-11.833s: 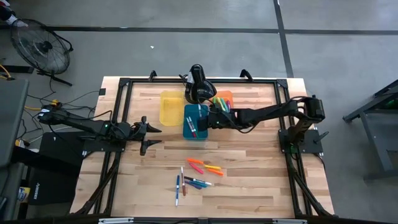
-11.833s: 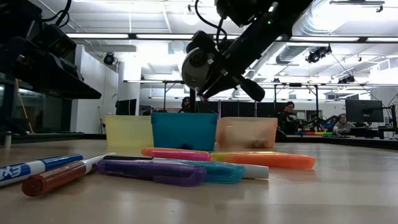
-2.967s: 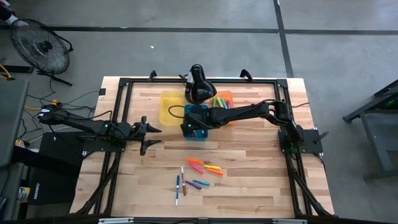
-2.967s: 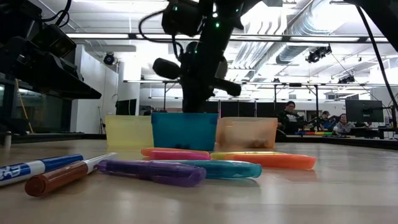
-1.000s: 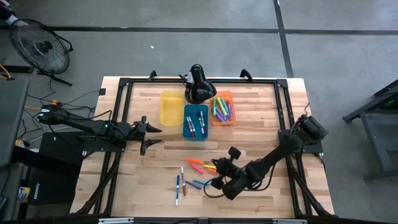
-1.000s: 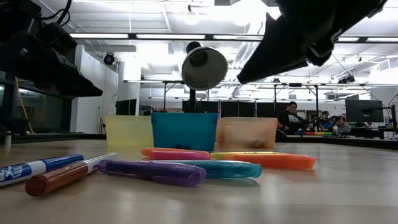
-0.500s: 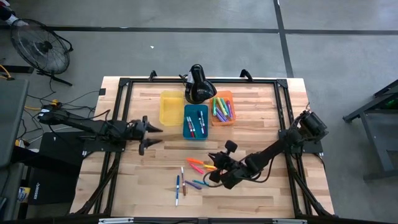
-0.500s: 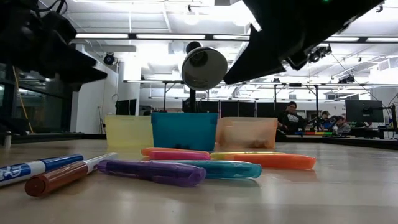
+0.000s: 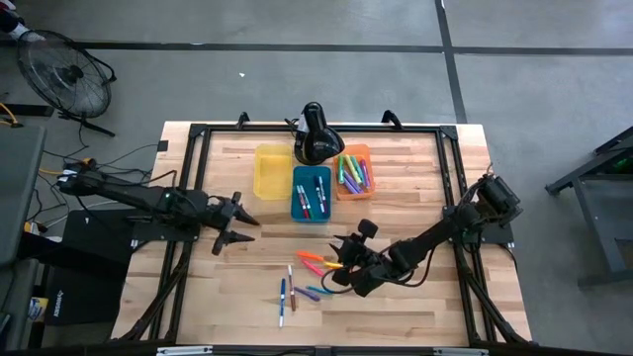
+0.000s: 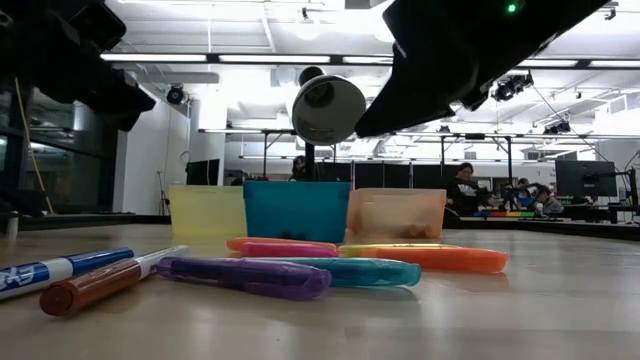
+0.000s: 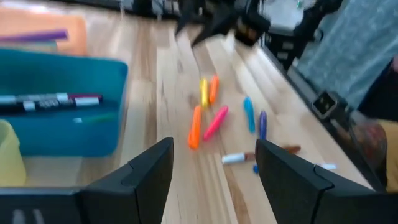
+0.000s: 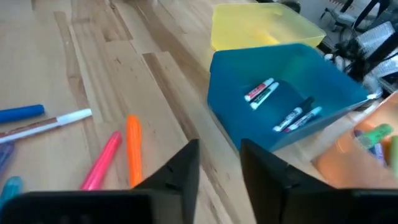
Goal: Pick & Place Markers
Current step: Put the blue dry erase marker into the blue bin
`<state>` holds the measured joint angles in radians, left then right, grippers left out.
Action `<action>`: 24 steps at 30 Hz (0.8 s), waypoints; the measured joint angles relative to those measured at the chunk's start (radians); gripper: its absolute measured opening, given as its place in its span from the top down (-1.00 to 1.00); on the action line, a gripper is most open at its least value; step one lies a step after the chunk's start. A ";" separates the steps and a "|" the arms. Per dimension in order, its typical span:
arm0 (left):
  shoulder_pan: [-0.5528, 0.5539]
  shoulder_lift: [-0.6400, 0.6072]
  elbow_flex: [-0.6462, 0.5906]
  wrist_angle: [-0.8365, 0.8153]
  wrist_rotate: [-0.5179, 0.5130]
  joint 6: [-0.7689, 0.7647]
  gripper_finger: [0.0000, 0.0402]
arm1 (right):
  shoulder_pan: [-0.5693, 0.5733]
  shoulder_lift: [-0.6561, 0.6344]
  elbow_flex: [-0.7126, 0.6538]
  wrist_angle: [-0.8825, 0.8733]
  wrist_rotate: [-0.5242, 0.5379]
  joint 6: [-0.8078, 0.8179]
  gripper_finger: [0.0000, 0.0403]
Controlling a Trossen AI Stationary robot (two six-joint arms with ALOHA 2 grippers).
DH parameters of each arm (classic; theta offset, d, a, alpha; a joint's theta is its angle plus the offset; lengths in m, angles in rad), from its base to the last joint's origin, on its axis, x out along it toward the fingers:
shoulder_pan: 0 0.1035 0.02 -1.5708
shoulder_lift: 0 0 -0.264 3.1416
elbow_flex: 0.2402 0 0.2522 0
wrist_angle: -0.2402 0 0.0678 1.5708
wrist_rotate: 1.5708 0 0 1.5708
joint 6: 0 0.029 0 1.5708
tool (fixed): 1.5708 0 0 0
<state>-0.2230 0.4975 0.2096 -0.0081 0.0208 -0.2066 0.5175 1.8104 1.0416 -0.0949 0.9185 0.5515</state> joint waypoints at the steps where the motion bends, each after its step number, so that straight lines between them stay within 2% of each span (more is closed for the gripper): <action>1: 0.000 0.021 0.014 -0.017 0.006 0.000 -0.12 | 0.000 -0.007 0.000 -0.001 -0.001 -0.008 0.38; 6: 0.000 0.125 0.068 -0.054 0.026 -0.003 -0.12 | 0.022 -0.078 -0.007 0.000 -0.004 -0.116 0.18; 9: 0.000 0.193 0.105 -0.051 0.042 -0.003 -0.12 | 0.042 -0.154 -0.079 0.068 0.022 -0.148 0.13; 11: -0.002 0.241 0.132 -0.055 0.046 0.001 -0.12 | 0.061 -0.215 -0.173 0.206 0.034 -0.175 0.12; 13: -0.016 0.291 0.158 -0.058 0.048 0.022 -0.12 | 0.077 -0.270 -0.294 0.429 0.032 -0.234 0.12; 16: -0.053 0.366 0.213 -0.091 0.048 0.051 -0.12 | 0.087 -0.327 -0.467 0.798 -0.050 -0.329 0.12; 18: -0.083 0.424 0.260 -0.139 0.043 0.064 -0.12 | 0.087 -0.347 -0.542 0.972 -0.105 -0.363 0.12; 21: -0.146 0.512 0.334 -0.216 0.025 0.110 -0.12 | 0.086 -0.357 -0.588 1.086 -0.153 -0.400 0.12; 24: -0.216 0.596 0.399 -0.245 0.022 0.209 -0.12 | 0.084 -0.358 -0.591 1.092 -0.194 -0.403 0.12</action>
<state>-0.4386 1.0930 0.6087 -0.2533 0.0425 0.0020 0.6017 1.4528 0.4507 0.9967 0.7243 0.1487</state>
